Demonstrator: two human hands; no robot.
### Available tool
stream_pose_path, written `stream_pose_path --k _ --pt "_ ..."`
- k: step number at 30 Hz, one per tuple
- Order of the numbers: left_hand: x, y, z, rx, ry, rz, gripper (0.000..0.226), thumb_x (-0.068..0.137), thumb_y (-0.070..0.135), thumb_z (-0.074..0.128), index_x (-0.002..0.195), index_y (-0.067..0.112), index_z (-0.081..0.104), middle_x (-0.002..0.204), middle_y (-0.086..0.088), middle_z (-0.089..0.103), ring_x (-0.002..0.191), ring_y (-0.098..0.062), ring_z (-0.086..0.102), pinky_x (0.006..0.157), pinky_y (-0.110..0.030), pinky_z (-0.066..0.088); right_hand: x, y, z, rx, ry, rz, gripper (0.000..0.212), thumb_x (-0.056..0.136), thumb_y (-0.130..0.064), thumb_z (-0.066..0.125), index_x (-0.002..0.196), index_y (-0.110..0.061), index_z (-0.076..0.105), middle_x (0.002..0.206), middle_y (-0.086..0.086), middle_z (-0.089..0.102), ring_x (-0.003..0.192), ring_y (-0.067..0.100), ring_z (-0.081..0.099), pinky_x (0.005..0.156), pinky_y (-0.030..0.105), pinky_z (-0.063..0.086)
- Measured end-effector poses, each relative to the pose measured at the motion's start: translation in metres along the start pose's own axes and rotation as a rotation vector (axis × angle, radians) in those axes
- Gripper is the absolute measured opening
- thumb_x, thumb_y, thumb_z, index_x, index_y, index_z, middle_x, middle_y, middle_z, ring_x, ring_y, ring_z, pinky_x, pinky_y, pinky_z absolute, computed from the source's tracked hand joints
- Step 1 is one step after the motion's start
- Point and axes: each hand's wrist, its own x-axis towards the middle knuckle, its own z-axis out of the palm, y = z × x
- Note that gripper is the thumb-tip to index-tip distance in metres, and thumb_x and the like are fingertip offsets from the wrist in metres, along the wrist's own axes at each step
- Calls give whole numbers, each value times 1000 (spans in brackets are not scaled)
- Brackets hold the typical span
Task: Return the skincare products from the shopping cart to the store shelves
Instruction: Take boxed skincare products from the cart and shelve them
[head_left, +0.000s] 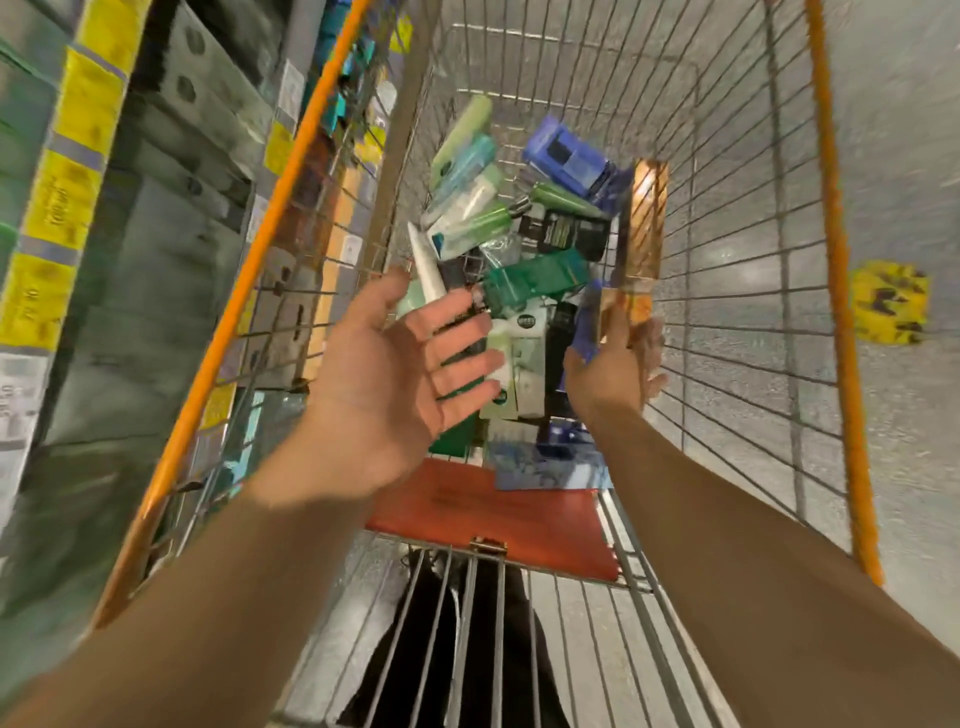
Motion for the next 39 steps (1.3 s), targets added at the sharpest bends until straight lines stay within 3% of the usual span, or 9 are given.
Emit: stream_pose_path --k 8,14,19,24,27,30,32,36,39 --pt "10 -9 -4 68 68 10 49 100 52 44 117 14 70 104 -6 78 88 -26 73 80 -40 58 35 -22 14 95 248 155 49 95 -19 65 139 -16 43 146 20 32 132 40 34 105 48 40" --pt "0 -5 -8 108 65 19 44 102 51 44 114 19 71 103 -3 75 94 -26 69 80 -38 58 1 -29 7 215 209 65 72 81 -10 75 143 -16 39 138 18 47 126 37 47 99 46 46" --pt "-24 8 -7 186 91 76 32 101 43 50 105 23 73 102 -1 69 91 -23 63 75 -34 56 -63 -57 1 380 247 -222 72 74 -17 85 137 -10 51 131 14 46 125 27 35 93 24 26" --pt "-62 20 -2 187 163 146 25 95 47 60 107 32 74 112 1 60 100 -23 53 68 -33 52 -115 -102 -39 449 219 -491 75 65 -32 90 130 -12 58 113 0 58 107 27 57 94 49 50" --pt "-94 25 4 147 160 211 19 95 51 63 105 39 73 125 -1 64 118 -27 57 69 -32 51 -157 -128 -78 531 137 -611 83 67 -35 88 138 -23 48 124 -7 50 117 24 54 100 40 50" --pt "-128 32 7 137 43 287 30 99 54 52 90 36 74 82 4 67 76 -13 63 49 -23 49 -201 -149 -119 572 65 -799 86 69 -35 83 143 -36 40 126 -40 33 125 18 47 101 25 40" --pt "-153 37 2 124 -21 322 41 100 57 44 101 33 77 75 6 69 56 -8 60 40 -19 44 -224 -166 -143 569 36 -960 85 69 -41 77 145 -30 42 128 -38 34 123 17 48 101 22 39" --pt "-202 44 -19 76 -50 374 64 91 69 45 125 23 73 84 -2 68 50 -13 58 39 -20 41 -262 -198 -176 491 -24 -1215 86 68 -45 71 145 -18 45 128 -34 39 116 25 55 100 36 46" --pt "-236 44 -45 54 -16 442 70 79 72 59 129 23 71 108 -11 69 74 -20 60 47 -24 43 -296 -220 -186 515 -180 -1238 88 63 -38 73 146 -28 45 127 -25 49 120 21 57 102 40 49"
